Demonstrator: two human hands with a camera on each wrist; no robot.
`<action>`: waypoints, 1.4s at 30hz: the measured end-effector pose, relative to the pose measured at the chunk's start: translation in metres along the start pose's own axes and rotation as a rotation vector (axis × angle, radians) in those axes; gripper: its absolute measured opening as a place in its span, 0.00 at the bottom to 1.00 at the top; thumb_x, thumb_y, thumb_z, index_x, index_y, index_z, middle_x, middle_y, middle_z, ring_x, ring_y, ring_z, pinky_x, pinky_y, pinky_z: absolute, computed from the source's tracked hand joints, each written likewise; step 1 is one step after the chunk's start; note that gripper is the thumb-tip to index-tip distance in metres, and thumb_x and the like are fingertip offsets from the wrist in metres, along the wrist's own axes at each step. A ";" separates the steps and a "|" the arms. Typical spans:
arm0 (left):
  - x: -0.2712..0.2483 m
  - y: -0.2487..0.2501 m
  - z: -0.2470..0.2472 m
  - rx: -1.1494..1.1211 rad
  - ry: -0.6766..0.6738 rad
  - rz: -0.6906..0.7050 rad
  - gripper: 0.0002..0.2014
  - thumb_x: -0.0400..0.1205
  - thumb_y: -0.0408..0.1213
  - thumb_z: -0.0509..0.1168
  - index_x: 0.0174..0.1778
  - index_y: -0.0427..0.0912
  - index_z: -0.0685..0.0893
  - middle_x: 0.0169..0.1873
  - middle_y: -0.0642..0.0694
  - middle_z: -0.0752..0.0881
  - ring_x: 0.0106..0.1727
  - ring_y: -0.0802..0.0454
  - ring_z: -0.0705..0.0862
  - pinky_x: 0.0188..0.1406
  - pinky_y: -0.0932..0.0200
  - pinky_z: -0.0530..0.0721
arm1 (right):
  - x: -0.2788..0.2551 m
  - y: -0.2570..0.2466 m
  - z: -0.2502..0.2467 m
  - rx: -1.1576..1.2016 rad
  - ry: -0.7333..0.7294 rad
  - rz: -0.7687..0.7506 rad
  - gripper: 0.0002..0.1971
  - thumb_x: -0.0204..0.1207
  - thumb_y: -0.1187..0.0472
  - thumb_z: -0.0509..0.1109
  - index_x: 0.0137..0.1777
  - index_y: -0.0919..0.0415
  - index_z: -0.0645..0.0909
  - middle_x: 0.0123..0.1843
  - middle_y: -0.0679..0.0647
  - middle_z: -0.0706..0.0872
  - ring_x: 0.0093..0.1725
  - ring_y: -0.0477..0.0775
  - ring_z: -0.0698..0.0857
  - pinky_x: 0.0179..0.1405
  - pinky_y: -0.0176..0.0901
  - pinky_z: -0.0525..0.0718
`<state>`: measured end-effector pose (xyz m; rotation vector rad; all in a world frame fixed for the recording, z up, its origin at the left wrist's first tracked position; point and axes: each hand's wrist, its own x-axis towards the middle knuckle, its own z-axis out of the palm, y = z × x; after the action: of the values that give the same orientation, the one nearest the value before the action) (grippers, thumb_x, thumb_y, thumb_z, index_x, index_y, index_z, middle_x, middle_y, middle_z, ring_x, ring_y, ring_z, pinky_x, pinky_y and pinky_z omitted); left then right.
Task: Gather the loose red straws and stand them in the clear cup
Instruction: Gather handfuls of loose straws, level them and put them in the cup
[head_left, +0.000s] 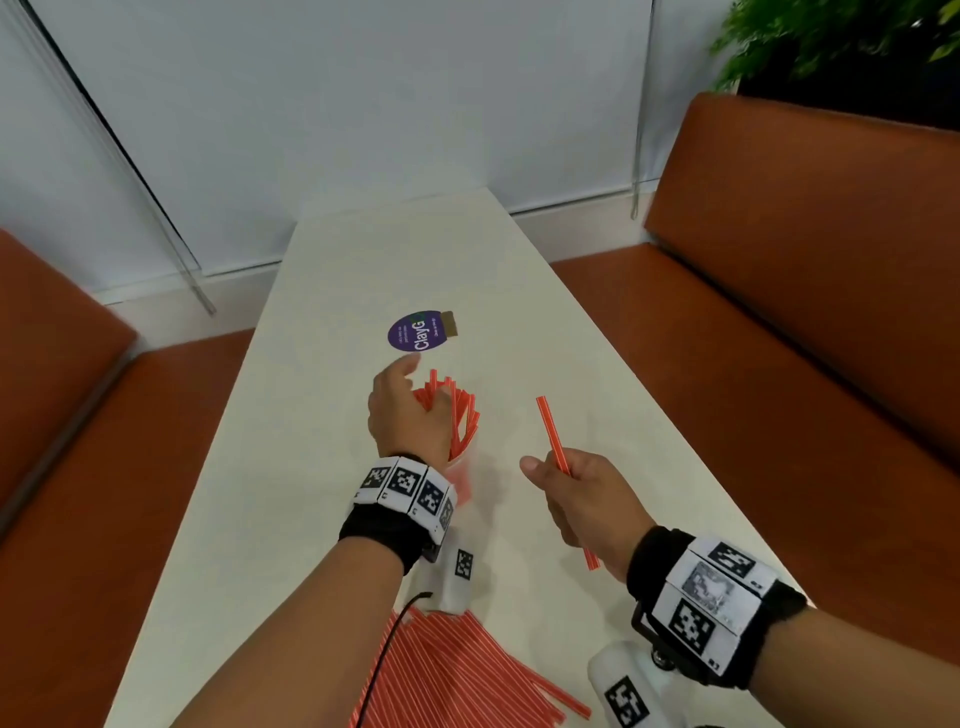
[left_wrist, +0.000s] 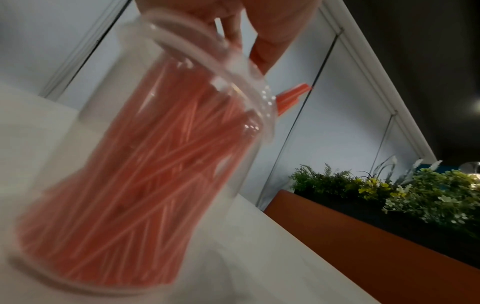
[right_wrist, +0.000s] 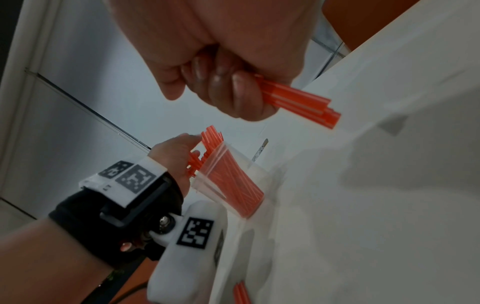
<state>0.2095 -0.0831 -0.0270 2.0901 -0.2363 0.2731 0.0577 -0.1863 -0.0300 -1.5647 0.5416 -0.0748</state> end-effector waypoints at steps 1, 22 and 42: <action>0.001 -0.002 -0.002 0.029 0.013 0.007 0.21 0.78 0.35 0.65 0.68 0.45 0.75 0.68 0.47 0.77 0.68 0.46 0.77 0.71 0.43 0.73 | 0.000 -0.001 0.001 0.004 -0.003 0.001 0.22 0.78 0.52 0.67 0.28 0.55 0.60 0.23 0.51 0.61 0.20 0.47 0.57 0.20 0.38 0.60; -0.067 -0.017 -0.073 -0.173 -0.252 -0.294 0.06 0.82 0.32 0.60 0.50 0.40 0.82 0.55 0.42 0.84 0.60 0.45 0.81 0.58 0.57 0.75 | 0.028 -0.096 0.084 0.162 0.085 -0.352 0.12 0.86 0.50 0.52 0.47 0.55 0.72 0.27 0.49 0.66 0.26 0.47 0.67 0.32 0.45 0.72; -0.028 -0.017 -0.067 0.039 -0.302 -0.192 0.28 0.85 0.31 0.54 0.82 0.40 0.54 0.83 0.44 0.55 0.84 0.49 0.55 0.83 0.52 0.55 | 0.062 -0.067 0.048 -0.573 0.152 -0.496 0.26 0.86 0.60 0.52 0.82 0.64 0.54 0.85 0.58 0.57 0.85 0.53 0.54 0.80 0.37 0.51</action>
<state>0.1809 -0.0154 -0.0153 2.1705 -0.2086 -0.1556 0.1499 -0.1678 0.0130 -2.2437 0.2884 -0.4505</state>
